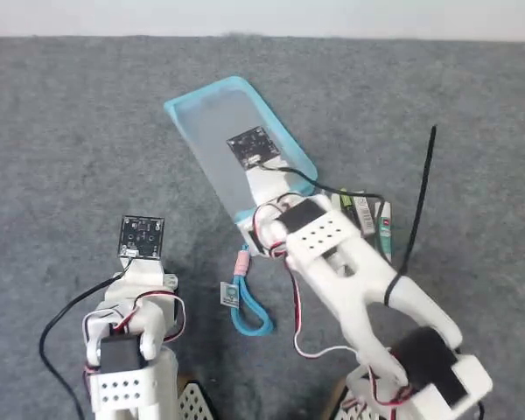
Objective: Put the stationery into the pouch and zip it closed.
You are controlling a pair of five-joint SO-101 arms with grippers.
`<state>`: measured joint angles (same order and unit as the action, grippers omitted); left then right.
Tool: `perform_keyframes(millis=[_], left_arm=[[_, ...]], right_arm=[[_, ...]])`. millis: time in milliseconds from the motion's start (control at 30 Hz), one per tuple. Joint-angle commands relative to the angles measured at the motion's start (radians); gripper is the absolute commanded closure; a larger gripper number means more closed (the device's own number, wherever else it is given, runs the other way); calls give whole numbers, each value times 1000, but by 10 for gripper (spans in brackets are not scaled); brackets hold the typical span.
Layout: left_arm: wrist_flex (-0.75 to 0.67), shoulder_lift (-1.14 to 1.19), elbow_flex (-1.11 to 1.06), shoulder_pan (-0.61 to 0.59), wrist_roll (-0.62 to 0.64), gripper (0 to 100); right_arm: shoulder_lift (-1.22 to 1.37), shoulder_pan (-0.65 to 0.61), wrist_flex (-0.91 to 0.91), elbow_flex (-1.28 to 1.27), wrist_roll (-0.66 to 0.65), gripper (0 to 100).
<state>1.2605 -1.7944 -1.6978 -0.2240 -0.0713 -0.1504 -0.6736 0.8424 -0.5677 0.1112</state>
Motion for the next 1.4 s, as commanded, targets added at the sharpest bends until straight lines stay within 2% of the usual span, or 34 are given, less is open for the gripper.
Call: perform_keyframes(millis=[0,467,733,900,967,1033,1167,1367], left_arm=[[2,-25,12,-3,9,987],[2,-25,12,-3,9,987],[2,-25,12,-3,9,987],[2,-25,12,-3,9,987],[2,-25,12,-3,9,987],[2,-25,12,-3,9,987],[2,-25,12,-3,9,987],[2,-25,12,-3,9,987]], right_arm=[[8,-42,-36,3,25,765],[254,-176,-39,129,35,767],[309,-94,-31,126,35,780],[308,-7,-4,132,25,996],[306,41,-4,132,3,970],[305,84,15,150,-58,991],[209,128,117,204,-126,992],[-165,114,124,84,-192,992]])
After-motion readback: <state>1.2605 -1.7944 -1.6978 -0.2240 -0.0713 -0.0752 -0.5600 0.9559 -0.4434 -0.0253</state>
